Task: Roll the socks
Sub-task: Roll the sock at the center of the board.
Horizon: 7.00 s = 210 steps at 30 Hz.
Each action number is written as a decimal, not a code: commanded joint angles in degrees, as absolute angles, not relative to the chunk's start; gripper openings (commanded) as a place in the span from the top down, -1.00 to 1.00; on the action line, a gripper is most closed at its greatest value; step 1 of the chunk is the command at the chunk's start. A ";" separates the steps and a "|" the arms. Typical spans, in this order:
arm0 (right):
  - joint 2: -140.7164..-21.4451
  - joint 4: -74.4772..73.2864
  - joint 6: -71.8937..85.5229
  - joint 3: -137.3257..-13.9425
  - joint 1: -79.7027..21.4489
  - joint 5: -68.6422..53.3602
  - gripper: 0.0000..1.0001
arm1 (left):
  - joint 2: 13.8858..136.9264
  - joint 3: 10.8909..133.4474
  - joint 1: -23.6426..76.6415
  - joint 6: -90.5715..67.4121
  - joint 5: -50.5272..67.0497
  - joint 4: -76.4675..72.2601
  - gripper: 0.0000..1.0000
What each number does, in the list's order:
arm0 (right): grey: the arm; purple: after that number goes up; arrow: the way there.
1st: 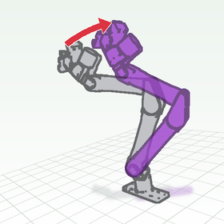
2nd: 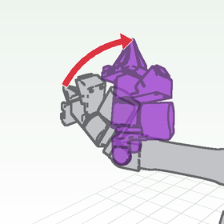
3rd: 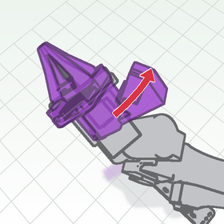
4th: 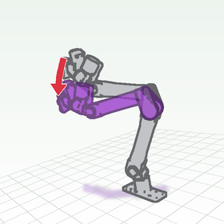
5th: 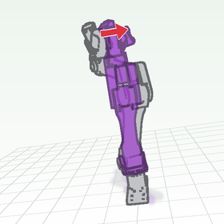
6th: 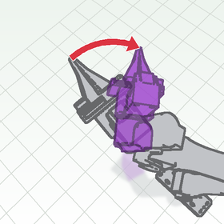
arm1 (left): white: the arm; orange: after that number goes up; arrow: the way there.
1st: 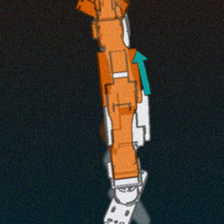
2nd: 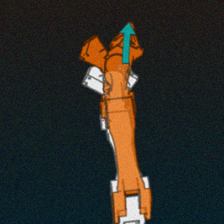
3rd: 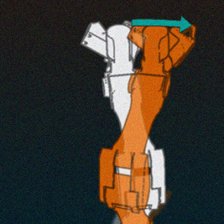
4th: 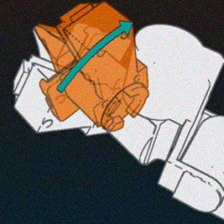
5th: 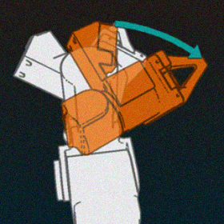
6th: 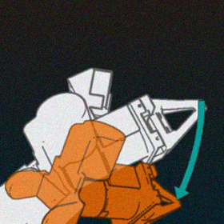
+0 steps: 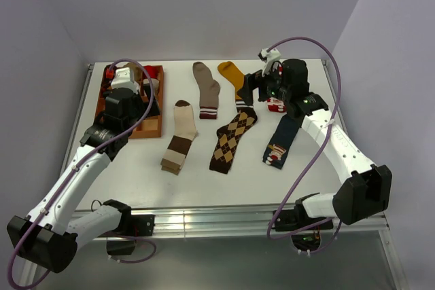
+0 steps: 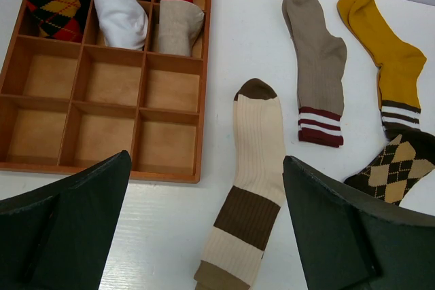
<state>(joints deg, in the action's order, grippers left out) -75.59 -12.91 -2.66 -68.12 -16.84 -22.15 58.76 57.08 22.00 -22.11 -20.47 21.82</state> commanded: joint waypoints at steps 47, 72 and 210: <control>-112.41 -7.30 -13.98 -78.40 -66.09 1.49 -0.39 | 57.74 57.83 -2.99 -30.41 -8.70 19.95 -0.83; -116.28 -5.54 -13.62 -78.14 -68.64 1.49 -0.28 | 58.62 57.83 -3.25 -29.97 -6.68 19.78 -0.81; -115.06 -37.36 -4.40 -87.28 -31.04 -41.66 -0.11 | 80.95 23.72 35.59 -44.91 4.75 -13.64 0.99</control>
